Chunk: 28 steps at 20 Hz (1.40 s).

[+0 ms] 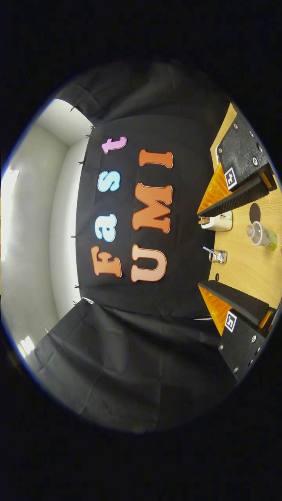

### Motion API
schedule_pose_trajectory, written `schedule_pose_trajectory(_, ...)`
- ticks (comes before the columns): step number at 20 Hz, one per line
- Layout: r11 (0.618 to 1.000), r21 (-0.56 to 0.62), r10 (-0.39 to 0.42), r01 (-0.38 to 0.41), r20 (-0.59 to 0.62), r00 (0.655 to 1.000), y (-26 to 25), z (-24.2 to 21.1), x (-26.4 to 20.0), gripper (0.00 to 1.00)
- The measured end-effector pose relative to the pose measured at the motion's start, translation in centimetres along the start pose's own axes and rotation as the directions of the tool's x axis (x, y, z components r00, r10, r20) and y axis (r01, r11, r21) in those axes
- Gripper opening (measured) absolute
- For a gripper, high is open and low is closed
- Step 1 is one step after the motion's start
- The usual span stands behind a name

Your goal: Take the bottle from table, then pour the juice into the cup, finally place the bottle on the coaster

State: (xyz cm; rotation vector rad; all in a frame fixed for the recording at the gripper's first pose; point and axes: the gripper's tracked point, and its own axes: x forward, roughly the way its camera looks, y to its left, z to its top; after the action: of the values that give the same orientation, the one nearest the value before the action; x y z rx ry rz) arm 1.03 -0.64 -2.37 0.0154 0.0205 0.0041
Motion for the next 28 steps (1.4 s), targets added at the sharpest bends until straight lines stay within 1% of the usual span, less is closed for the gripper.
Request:
schedule_pose_trajectory(5, 0.999, -0.008, -0.043, 0.042, -0.015, 0.999, -0.8, -1.6, 0.4, 0.96)
schedule_pose_trajectory(8, 0.998, -0.006, -0.067, 0.067, 0.009, 0.998, -1.1, -2.3, 0.2, 0.96)
schedule_pose_trajectory(13, 0.994, 0.011, -0.113, 0.113, -0.010, 0.994, -1.9, -5.2, -0.1, 0.96)
schedule_pose_trajectory(15, 0.993, 0.034, -0.111, 0.111, -0.014, 0.994, -2.1, -6.7, 0.2, 0.96)
schedule_pose_trajectory(18, 0.988, 0.049, -0.145, 0.148, -0.045, 0.988, -3.4, -9.9, 0.1, 0.96)
schedule_pose_trajectory(21, 0.985, 0.059, -0.162, 0.165, -0.049, 0.986, -3.9, -12.2, 0.0, 0.96)
schedule_pose_trajectory(26, 0.989, 0.036, -0.141, 0.146, -0.108, 0.984, -2.9, -16.2, 0.2, 0.96)
schedule_pose_trajectory(28, 0.989, 0.026, -0.139, 0.144, -0.147, 0.979, -2.5, -18.5, 0.5, 0.96)
